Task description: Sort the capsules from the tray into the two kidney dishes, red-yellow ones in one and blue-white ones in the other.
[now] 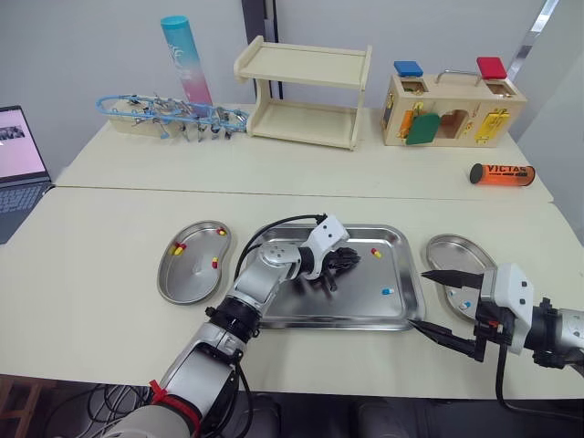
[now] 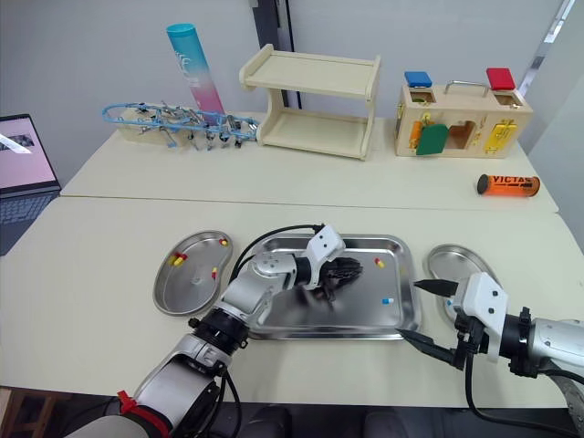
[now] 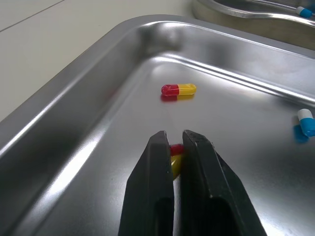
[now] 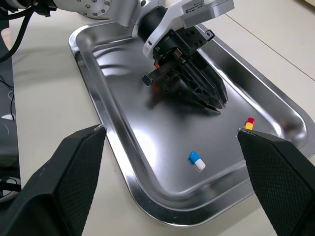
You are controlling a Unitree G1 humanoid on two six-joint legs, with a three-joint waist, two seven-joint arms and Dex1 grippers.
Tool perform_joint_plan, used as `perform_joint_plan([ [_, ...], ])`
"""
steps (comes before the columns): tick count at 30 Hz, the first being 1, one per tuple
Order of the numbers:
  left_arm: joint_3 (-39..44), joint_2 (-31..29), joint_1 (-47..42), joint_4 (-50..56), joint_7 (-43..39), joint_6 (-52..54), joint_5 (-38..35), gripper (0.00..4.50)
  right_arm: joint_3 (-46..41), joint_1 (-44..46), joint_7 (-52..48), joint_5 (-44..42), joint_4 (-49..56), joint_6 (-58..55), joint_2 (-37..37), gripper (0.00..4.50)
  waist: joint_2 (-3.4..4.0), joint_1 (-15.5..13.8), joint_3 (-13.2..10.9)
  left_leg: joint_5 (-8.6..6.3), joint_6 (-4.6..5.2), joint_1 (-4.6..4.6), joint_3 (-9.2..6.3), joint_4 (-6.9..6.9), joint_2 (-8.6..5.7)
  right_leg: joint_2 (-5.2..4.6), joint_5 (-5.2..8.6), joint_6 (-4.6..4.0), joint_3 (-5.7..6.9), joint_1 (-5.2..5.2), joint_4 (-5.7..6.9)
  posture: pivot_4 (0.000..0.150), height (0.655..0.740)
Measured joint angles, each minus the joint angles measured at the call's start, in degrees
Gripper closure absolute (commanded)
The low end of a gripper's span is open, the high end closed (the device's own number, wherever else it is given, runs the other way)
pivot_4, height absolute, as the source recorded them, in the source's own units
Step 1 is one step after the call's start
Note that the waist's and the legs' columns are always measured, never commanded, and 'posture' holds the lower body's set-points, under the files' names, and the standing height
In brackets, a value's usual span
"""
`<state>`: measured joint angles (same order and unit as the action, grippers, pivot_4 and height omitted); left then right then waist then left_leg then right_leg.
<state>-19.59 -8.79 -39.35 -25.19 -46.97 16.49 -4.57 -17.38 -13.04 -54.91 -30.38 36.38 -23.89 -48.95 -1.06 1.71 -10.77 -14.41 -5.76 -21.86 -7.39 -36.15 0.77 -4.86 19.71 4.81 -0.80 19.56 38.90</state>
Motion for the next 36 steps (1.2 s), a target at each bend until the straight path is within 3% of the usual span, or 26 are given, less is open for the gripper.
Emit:
perform_joint_plan([
  [8, 2.25, -2.87, 2.73, 6.62, -1.0, 2.48, -0.94, 4.49, 0.69, 1.55, 0.2, -0.09, 0.19, -0.73, -0.02, 0.0, 0.0, 0.05, 0.0, 0.02, -0.04, -0.01, -0.03, 0.0, 0.0, 0.0, 0.0, 0.0, 0.02, 0.02, 0.01, 0.15, 0.74],
  [13, 5.0, -6.09, 3.55, 16.72, -1.92, 6.26, -3.76, 4.49, 0.8, 3.1, 0.16, -0.46, 0.2, -1.49, -0.09, 0.0, 0.0, -0.01, 0.0, 0.05, -0.09, -0.02, -0.04, 0.0, 0.0, 0.0, 0.0, 0.0, 0.02, 0.01, 0.0, 0.15, 0.74],
  [21, 18.75, -18.21, 6.2, 29.56, 0.25, 18.27, -10.91, 4.49, 3.21, 9.73, -0.24, -3.9, 1.17, -4.25, -1.24, 0.0, 0.02, 0.56, 0.01, 0.05, -0.08, 0.01, -0.11, 0.02, 0.01, 0.01, 0.0, 0.0, 0.04, 0.02, 0.02, 0.15, 0.74],
  [28, 32.62, -26.86, 16.44, 34.34, 7.88, 22.28, -11.58, 4.49, 9.01, 17.47, -2.05, -7.21, 1.15, -6.58, -1.31, 0.0, 0.01, 0.21, 0.0, -0.03, 0.06, -0.01, -0.13, 0.03, 0.01, 0.01, 0.0, 0.0, 0.03, 0.04, -0.01, 0.15, 0.74],
  [36, 37.2, -27.63, 28.05, 38.95, 12.8, 24.36, -12.01, 4.49, 13.18, 25.35, -3.37, -8.57, -2.06, -7.42, -0.74, 0.0, -0.02, -0.16, -0.01, -0.06, 0.1, -0.06, -0.16, 0.03, 0.01, 0.0, 0.0, -0.01, 0.08, 0.07, -0.01, 0.15, 0.74],
])
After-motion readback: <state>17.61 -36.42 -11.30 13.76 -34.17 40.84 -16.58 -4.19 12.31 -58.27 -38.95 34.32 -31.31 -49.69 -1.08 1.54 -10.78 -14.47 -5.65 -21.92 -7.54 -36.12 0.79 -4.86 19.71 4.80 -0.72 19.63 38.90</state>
